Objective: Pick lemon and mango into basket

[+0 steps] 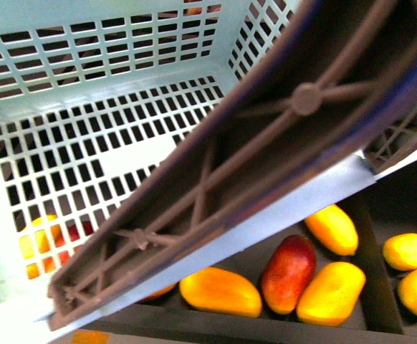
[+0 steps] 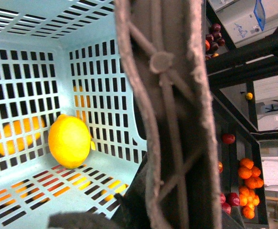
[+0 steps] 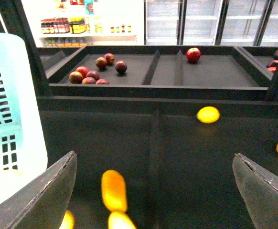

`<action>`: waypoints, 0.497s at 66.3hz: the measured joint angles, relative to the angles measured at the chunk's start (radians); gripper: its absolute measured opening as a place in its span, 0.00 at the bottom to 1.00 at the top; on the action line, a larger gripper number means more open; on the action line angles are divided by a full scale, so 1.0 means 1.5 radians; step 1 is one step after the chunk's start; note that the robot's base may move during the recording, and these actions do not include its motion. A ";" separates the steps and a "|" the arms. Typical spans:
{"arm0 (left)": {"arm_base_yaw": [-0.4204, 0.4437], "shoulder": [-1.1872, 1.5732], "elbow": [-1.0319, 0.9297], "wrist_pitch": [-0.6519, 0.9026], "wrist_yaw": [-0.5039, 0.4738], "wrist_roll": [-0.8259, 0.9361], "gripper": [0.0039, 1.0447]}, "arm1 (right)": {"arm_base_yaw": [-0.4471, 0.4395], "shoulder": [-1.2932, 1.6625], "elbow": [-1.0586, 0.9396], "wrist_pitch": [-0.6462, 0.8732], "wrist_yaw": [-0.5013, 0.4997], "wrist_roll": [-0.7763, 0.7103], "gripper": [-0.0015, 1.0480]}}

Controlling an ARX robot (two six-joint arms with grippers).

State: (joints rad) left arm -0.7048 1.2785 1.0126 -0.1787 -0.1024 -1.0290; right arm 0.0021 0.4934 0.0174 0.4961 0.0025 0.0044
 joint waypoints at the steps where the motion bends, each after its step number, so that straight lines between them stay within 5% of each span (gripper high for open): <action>1: 0.000 0.000 0.000 0.000 -0.001 0.000 0.04 | 0.000 0.000 0.000 0.000 0.000 0.000 0.92; 33: 0.001 0.000 0.000 0.000 -0.002 0.000 0.04 | -0.001 -0.002 0.000 -0.001 -0.004 -0.001 0.92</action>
State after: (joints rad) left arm -0.7029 1.2785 1.0126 -0.1787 -0.1047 -1.0286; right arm 0.0013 0.4908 0.0174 0.4953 -0.0040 0.0032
